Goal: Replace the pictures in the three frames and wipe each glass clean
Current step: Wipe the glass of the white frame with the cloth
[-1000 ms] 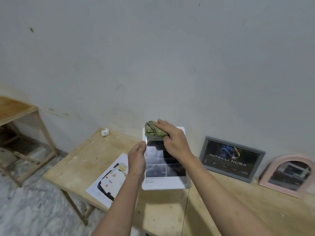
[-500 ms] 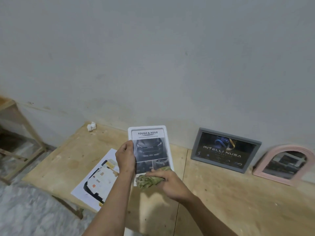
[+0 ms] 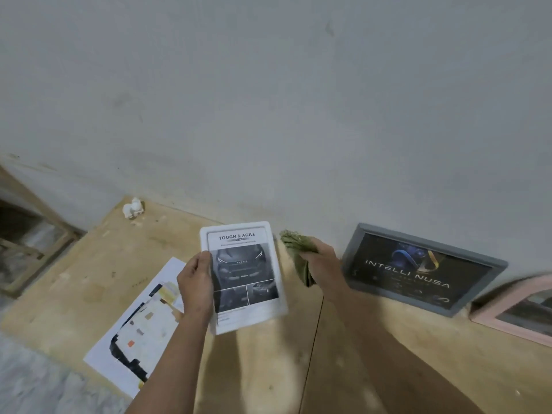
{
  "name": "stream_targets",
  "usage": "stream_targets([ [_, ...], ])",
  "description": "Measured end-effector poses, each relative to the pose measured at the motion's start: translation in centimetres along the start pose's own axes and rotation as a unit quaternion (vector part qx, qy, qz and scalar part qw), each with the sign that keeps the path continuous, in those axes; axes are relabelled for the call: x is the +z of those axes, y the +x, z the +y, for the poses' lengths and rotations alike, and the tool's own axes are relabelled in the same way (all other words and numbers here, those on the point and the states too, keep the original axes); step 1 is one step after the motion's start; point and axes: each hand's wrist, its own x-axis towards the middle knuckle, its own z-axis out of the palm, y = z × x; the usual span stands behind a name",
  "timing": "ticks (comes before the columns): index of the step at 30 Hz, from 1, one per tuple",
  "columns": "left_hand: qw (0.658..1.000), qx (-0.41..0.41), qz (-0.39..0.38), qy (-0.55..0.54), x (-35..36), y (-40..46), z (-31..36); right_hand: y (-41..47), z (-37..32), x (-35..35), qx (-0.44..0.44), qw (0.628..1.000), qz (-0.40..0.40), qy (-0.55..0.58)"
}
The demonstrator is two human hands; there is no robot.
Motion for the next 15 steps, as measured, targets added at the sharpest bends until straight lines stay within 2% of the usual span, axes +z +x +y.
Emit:
stream_targets([
  [3, 1.000, 0.011, 0.012, -0.002, 1.4, 1.7, 0.5, 4.7, 2.0, -0.2, 0.009, 0.993, 0.002, -0.116],
  [6, 1.000, 0.009, 0.018, -0.010, 2.6, 3.1, 0.0, 7.4, 4.7, 1.0, 0.026, 0.995, 0.055, -0.085],
  [8, 1.000, 0.009, 0.013, -0.003, 3.3, 4.0, -0.8, 9.3, 7.5, 1.7, -0.027, 0.972, 0.096, -0.212],
  [12, 1.000, -0.003, -0.004, 0.011, 4.4, 4.7, -2.0, 11.7, 15.2, 3.6, -0.124, 0.897, 0.001, -0.425],
  [15, 1.000, -0.022, -0.012, -0.005, 4.7, 4.5, -2.2, 11.8, 15.7, 3.6, -0.079, 0.871, -0.087, -0.477],
])
